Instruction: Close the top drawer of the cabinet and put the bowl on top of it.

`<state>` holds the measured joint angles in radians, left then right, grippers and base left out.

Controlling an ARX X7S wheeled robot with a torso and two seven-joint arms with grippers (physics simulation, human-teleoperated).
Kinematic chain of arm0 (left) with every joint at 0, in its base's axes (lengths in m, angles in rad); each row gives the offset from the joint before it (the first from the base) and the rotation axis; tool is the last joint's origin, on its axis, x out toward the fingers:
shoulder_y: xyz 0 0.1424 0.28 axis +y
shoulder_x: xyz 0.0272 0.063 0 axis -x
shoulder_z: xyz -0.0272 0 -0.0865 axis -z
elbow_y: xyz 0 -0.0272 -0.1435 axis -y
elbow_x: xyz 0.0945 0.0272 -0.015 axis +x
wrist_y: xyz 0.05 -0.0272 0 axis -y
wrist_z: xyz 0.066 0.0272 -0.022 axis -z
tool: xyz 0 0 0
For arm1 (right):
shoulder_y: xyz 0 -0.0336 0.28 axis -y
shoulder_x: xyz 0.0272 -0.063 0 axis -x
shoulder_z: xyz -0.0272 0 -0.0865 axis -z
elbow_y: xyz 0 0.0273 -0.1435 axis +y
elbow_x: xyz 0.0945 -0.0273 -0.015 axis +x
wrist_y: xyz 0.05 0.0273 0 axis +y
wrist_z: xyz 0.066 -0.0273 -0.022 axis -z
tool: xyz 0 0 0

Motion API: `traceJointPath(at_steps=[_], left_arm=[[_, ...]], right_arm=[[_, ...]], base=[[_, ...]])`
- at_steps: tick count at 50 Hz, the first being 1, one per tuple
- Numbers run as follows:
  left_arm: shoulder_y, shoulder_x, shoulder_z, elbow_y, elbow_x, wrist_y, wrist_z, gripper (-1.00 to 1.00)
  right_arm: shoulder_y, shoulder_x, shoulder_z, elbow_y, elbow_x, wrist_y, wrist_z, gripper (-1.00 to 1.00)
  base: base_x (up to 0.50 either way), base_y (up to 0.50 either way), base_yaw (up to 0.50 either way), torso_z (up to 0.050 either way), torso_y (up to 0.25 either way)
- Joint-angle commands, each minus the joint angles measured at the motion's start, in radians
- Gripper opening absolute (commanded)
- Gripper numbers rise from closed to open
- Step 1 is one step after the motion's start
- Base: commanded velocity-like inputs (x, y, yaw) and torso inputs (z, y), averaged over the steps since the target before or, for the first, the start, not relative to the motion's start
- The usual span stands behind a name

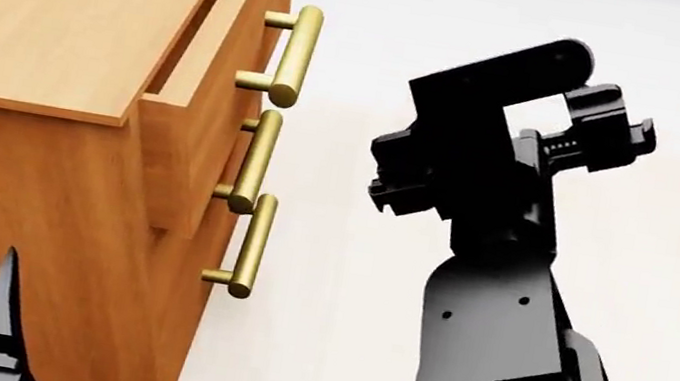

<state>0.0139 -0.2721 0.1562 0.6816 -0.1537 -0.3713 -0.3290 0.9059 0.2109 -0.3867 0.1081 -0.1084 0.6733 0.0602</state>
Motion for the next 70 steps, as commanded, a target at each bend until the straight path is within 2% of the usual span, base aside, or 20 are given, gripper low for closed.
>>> traceJointPath(at_steps=[1,18,30,44,70], left_arm=[[-0.004,-0.006,0.012,-0.001,0.001,-0.005,-0.007,1.00],[0.005,-0.022,0.013,0.008,-0.001,-0.007,-0.017,1.00],[0.009,-0.029,0.010,0.017,-0.009,-0.012,-0.024,1.00],[0.012,-0.034,0.005,-0.006,-0.016,0.008,-0.028,1.00],[0.020,-0.042,0.014,0.011,-0.021,0.006,-0.046,1.00]], right_arm=[[0.113,-0.073,-0.034,0.179,0.005,-0.050,0.012,1.00],[0.254,-0.204,-0.131,0.549,0.074,-0.306,0.003,1.00],[0.281,-0.208,-0.383,0.600,0.340,-0.392,0.108,1.00],[0.280,-0.182,-0.472,0.540,0.433,-0.391,0.148,1.00],[0.251,0.083,-0.482,0.167,0.435,-0.153,0.220,1.00]], base=[[0.00,0.00,0.00,0.000,0.000],[0.00,0.00,0.00,0.000,0.000],[0.00,0.00,0.00,0.000,0.000],[0.00,0.00,0.01,0.000,0.000],[0.00,0.00,0.00,0.000,0.000]])
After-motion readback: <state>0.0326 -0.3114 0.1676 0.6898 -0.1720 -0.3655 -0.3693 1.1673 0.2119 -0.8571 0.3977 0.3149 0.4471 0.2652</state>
